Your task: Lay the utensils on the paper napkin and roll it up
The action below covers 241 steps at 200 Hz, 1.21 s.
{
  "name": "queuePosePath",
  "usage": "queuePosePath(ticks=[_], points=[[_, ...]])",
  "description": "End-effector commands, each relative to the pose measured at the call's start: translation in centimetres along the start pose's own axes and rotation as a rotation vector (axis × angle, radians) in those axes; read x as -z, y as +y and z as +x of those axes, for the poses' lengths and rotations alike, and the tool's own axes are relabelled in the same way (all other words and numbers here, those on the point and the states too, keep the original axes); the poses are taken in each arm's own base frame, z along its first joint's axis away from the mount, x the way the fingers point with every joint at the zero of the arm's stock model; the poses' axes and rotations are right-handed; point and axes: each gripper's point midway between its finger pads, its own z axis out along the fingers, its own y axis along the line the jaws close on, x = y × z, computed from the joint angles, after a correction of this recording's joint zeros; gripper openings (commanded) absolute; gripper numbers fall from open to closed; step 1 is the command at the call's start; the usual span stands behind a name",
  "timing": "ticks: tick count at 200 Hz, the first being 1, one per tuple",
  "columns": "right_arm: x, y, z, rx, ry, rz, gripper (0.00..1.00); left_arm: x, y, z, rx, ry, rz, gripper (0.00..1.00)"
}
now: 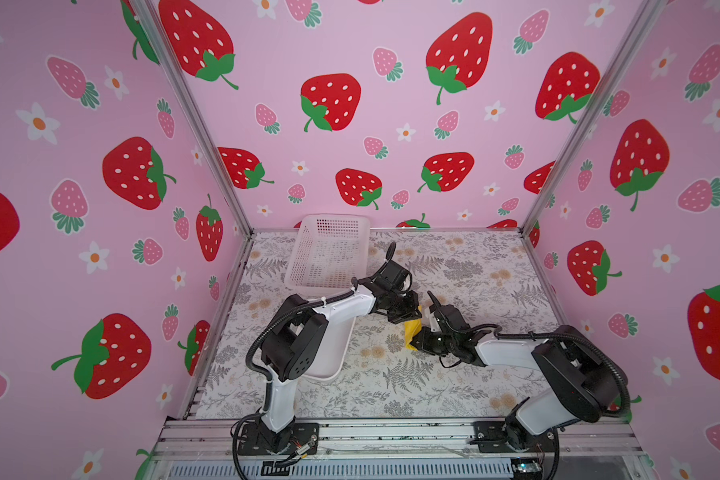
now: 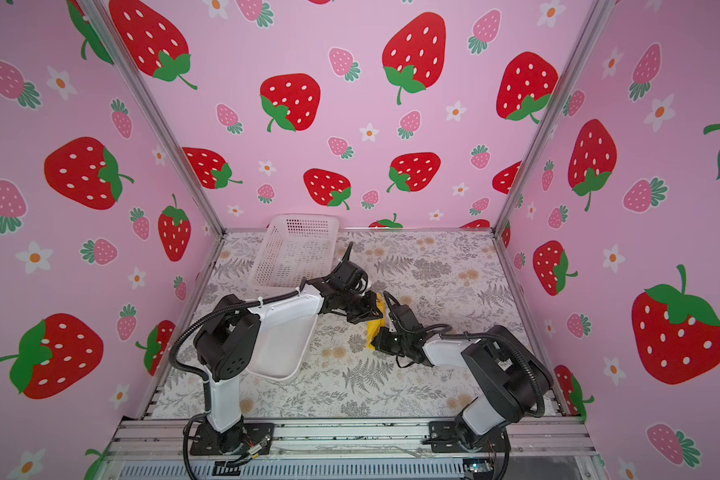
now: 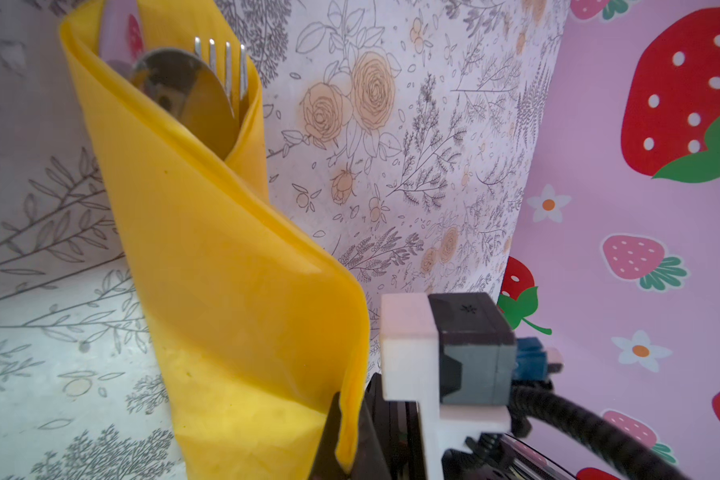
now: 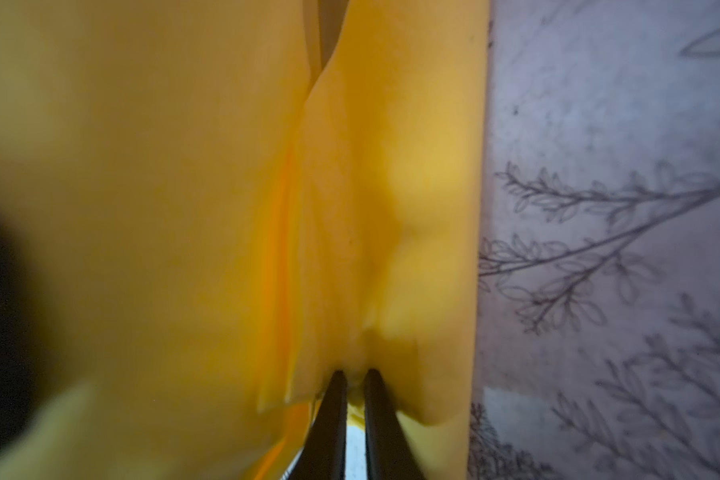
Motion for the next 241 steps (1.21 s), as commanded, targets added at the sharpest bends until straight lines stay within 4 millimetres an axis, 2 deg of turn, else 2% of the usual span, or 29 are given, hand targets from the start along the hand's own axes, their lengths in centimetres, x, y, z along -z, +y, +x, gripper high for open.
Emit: queuePosePath(ticks=[1, 52, 108, 131, 155, 192, 212, 241], points=[[0.4, -0.1, 0.1, -0.001, -0.007, -0.008, 0.14, -0.5, -1.5, -0.5, 0.026, -0.002, 0.044, 0.0], [1.8, 0.4, -0.6, 0.003, -0.051, -0.022, 0.16, -0.7, -1.4, -0.7, 0.03, -0.011, 0.042, 0.0], [4.6, -1.4, -1.4, -0.061, -0.14, 0.01, 0.22, -0.9, -1.1, -0.7, 0.03, -0.009, 0.033, 0.0], [5.4, -2.0, -1.8, -0.079, -0.174, 0.016, 0.32, -0.9, -1.2, -0.8, 0.026, -0.01, 0.031, 0.0], [5.4, -2.1, -1.7, -0.08, -0.152, -0.007, 0.4, -1.1, -1.0, -0.7, 0.029, -0.003, 0.028, 0.0], [5.6, 0.3, -1.6, -0.027, -0.141, -0.139, 0.51, -1.5, -0.9, -0.7, 0.035, 0.003, 0.025, 0.0], [6.0, 1.2, -1.6, -0.001, -0.157, -0.188, 0.71, -1.5, -1.0, -0.8, 0.034, 0.003, 0.026, 0.0], [5.7, 1.6, -1.4, 0.024, -0.149, -0.21, 0.8, -1.8, -0.8, -0.7, 0.036, 0.011, 0.021, 0.0]])
